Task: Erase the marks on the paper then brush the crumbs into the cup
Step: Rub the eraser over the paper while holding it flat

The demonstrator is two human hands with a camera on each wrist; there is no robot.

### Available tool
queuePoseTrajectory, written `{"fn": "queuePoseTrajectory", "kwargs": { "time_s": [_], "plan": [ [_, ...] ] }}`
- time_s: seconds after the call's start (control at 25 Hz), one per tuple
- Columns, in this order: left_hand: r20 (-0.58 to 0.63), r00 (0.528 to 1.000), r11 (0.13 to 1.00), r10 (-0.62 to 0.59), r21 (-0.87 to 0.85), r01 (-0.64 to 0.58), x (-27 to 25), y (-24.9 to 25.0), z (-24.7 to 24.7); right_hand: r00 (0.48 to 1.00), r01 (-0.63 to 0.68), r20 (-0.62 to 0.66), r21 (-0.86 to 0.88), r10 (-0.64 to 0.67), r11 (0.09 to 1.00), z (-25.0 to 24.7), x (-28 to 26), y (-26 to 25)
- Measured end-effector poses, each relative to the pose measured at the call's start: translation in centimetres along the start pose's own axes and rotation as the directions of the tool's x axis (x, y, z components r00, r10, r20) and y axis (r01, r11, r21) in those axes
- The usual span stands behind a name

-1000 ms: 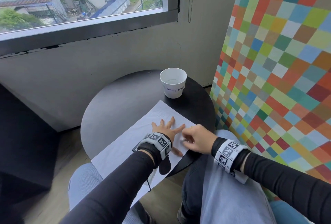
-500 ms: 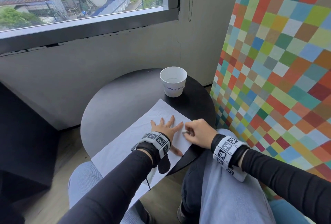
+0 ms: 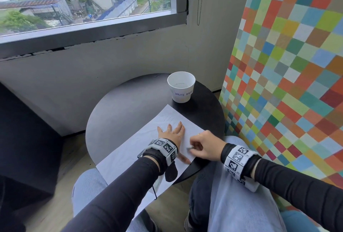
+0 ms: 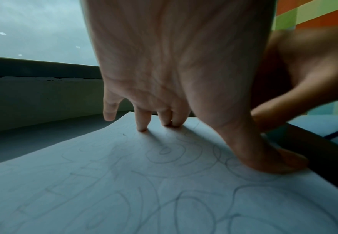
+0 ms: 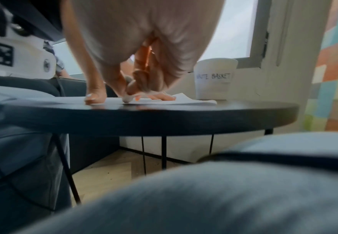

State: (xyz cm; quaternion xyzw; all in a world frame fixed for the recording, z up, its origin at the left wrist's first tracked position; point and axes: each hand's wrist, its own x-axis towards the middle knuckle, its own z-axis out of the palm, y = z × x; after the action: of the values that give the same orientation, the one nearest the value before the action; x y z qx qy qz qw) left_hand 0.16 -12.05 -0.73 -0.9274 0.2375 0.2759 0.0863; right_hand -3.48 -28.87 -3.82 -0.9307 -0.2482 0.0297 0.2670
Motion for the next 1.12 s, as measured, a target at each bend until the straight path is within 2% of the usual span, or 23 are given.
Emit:
{"fn": "queuePoseTrajectory", "kwargs": {
  "time_s": [0.16,0.24,0.36,0.52,0.64,0.8,0.88,1.04,1.12],
  "plan": [
    [0.011,1.0,1.0,0.004,-0.016,-0.004,-0.3,0.0,-0.2,0.947,-0.254,-0.205,-0.002,0.248,0.967,-1.4,0.8,2.4],
    [0.014,1.0,1.0,0.015,0.004,-0.015,-0.4,-0.1,-0.3,0.922,-0.266,-0.28,0.046,0.268,0.963,-1.7,0.5,2.4],
    [0.019,0.998,0.997,0.059,0.041,-0.06,-0.5,-0.6,-0.1,0.908,-0.202,-0.357,0.092,0.221,0.975,-2.3,-0.1,2.5],
    [0.035,0.986,0.982,0.163,0.092,-0.166,-1.4,-1.5,0.2,0.961,-0.068,-0.262,0.102,0.093,0.992,-2.1,-0.3,2.2],
    [0.058,0.969,0.962,0.239,0.121,-0.244,-2.2,-1.8,0.7,0.978,0.003,-0.205,0.141,0.027,0.99,-1.5,-0.2,1.6],
    [0.095,0.947,0.934,0.307,0.161,-0.319,-2.1,-2.4,0.4,0.999,-0.012,-0.028,0.174,0.017,0.985,-1.4,-0.4,0.9],
    [0.115,0.937,0.919,0.331,0.186,-0.348,-1.8,-2.7,0.0,1.0,-0.02,-0.005,0.161,0.021,0.987,-1.2,-0.5,0.8],
    [0.085,0.956,0.948,0.279,0.131,-0.289,-1.4,-2.9,0.3,0.999,-0.05,0.025,0.262,0.045,0.964,-1.1,-0.9,0.9],
    [0.062,0.969,0.967,0.237,0.08,-0.242,-1.3,-2.5,0.8,0.997,-0.036,0.073,0.293,0.015,0.955,-1.2,-1.0,0.8]
  ]
}}
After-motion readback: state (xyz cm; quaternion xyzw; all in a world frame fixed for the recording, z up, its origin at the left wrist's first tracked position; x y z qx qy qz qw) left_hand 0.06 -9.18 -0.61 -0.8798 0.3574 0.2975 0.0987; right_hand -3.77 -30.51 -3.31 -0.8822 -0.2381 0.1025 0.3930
